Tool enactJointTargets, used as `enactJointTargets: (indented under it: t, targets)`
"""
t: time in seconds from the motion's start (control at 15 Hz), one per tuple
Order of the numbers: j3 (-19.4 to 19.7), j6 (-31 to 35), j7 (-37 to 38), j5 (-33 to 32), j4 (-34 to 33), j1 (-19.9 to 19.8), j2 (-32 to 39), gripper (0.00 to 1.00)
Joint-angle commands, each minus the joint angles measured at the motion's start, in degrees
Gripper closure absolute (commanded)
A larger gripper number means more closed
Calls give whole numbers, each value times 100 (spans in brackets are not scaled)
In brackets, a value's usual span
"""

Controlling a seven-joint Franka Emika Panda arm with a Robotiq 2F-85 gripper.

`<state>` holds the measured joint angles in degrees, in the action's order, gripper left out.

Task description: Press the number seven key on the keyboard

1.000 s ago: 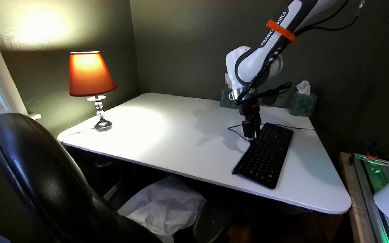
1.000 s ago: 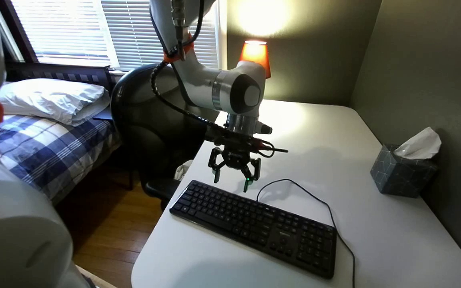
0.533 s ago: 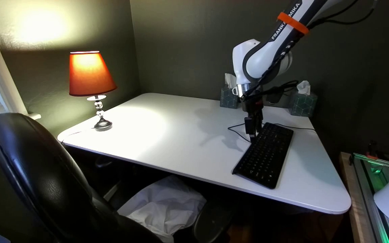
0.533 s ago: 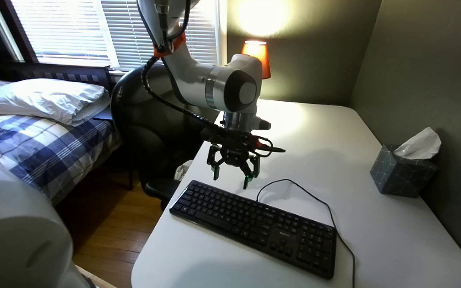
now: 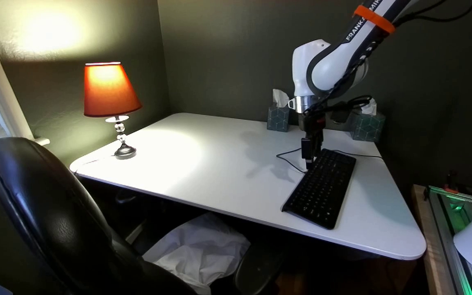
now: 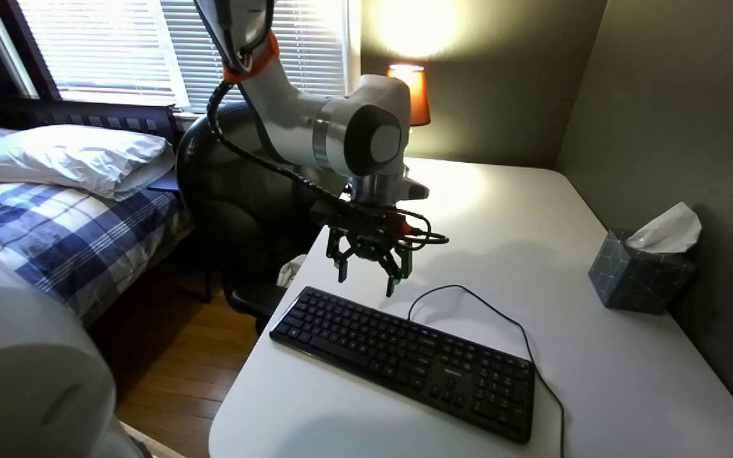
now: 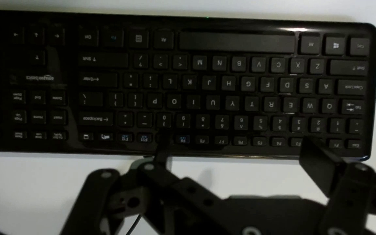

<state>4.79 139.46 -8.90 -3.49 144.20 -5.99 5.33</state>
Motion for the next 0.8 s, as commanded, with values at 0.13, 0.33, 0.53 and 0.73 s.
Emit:
enactJointTargets:
  t: [0.13,0.33,0.53,0.73]
  targets:
    - [56,382,295,-233,602,16,-637,0]
    - [65,534,478,-347,804,1,-895,0]
    - [68,705,594,-413,1015,-21,-1179,0]
    - [55,539,439,-255,773,11,-966,0]
